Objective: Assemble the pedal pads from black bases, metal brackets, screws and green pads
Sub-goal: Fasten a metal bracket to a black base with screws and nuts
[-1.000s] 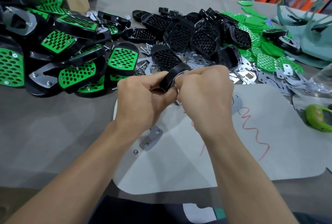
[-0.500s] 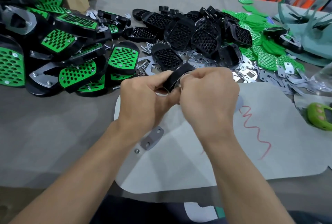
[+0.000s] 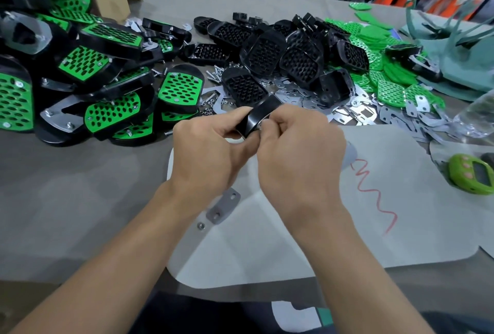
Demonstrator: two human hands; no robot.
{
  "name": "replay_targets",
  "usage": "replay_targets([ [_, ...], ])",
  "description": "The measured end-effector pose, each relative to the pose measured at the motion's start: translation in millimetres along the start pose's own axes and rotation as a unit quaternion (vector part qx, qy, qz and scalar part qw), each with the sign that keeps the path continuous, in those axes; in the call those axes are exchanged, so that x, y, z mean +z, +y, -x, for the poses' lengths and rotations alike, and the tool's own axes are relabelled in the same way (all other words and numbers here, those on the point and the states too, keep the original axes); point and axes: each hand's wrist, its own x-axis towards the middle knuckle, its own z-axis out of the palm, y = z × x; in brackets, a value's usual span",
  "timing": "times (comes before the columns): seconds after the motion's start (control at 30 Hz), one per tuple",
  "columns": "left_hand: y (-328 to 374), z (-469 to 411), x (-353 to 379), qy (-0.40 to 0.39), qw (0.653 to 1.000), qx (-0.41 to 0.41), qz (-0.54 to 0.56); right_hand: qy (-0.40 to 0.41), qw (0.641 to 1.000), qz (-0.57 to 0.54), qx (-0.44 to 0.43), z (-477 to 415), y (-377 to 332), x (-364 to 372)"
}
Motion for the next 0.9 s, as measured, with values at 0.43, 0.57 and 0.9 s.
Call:
replay_targets([
  [0.43,2,-1,-3,-0.014,1.0,0.006,-0.01,-0.082,0.92,-0.312,0.222,-10,7,0],
  [0.57,-1,0,1,-0.003,1.0,-0.006,-0.001,-0.056,0.996,-0.068,0.006,-13,14,-8],
  [0.9,-3,-1,4,-0.001,0.999,-0.011,0.036,-0.002,0.999,-0.046,0.03,-6,2,4],
])
